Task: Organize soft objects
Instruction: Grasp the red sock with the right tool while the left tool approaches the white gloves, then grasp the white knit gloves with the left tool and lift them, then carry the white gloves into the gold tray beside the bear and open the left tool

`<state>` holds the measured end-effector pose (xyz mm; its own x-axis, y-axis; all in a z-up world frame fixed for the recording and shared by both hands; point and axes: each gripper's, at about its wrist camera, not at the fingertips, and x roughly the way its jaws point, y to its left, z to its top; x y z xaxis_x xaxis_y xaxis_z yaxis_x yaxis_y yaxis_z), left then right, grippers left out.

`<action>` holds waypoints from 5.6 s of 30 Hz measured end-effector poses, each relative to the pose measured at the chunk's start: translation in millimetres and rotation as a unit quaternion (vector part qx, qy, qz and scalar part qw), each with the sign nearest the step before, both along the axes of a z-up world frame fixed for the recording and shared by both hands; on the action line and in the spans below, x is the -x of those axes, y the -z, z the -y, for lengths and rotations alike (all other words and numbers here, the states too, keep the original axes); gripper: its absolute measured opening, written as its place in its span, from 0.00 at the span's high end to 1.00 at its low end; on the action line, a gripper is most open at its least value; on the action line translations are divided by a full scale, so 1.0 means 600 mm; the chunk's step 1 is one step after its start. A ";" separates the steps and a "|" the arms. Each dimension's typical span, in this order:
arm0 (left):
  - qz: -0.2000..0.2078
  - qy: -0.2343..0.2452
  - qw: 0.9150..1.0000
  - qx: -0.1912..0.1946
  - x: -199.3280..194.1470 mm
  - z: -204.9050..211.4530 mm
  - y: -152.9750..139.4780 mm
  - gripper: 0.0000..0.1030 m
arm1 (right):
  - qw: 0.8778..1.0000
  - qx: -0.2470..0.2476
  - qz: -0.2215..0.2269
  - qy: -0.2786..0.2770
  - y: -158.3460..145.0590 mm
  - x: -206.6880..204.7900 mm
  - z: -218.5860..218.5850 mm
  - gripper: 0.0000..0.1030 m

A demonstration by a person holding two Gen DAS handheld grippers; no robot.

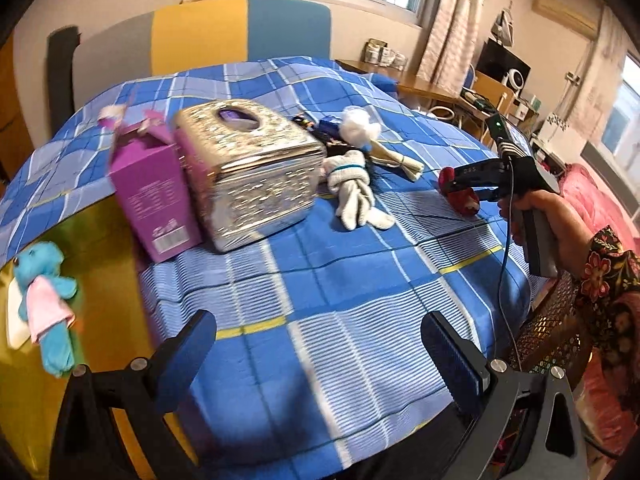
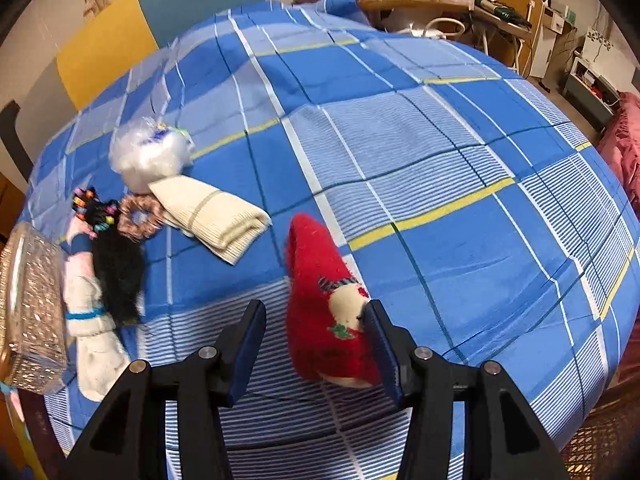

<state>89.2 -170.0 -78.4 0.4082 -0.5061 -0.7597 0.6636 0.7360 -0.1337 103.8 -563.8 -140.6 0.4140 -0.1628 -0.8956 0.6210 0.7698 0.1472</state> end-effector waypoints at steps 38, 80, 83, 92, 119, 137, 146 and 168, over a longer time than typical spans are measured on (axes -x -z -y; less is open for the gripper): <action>0.133 0.035 0.973 -0.187 -0.130 0.402 0.126 0.13 | 0.993 -0.040 0.110 0.027 -0.041 0.038 0.027 0.75; 0.058 -0.019 0.996 -0.062 -0.139 0.325 0.129 0.81 | 0.992 -0.044 0.110 0.030 -0.038 0.038 0.029 0.75; 0.042 -0.017 0.999 -0.028 -0.124 0.295 0.113 0.81 | 0.992 -0.043 0.112 0.031 -0.040 0.041 0.029 0.75; 0.019 0.000 1.000 -0.018 -0.082 0.270 0.113 0.22 | 0.992 -0.043 0.113 0.030 -0.041 0.042 0.028 0.75; 0.004 -0.015 0.998 0.067 -0.096 0.169 -0.028 0.59 | 0.994 -0.016 0.104 0.029 -0.043 0.041 0.024 0.75; 0.071 -0.122 0.981 0.136 -0.156 -0.131 -0.181 0.58 | 0.994 0.027 0.106 0.022 -0.059 0.044 0.004 0.75; 0.023 -0.186 0.978 0.097 -0.240 -0.237 -0.087 0.58 | 0.988 0.049 0.144 -0.004 -0.086 0.049 -0.023 0.75; -0.027 -0.215 0.976 0.009 -0.317 -0.247 0.059 0.27 | 0.988 0.083 0.132 -0.010 -0.088 0.040 -0.034 0.75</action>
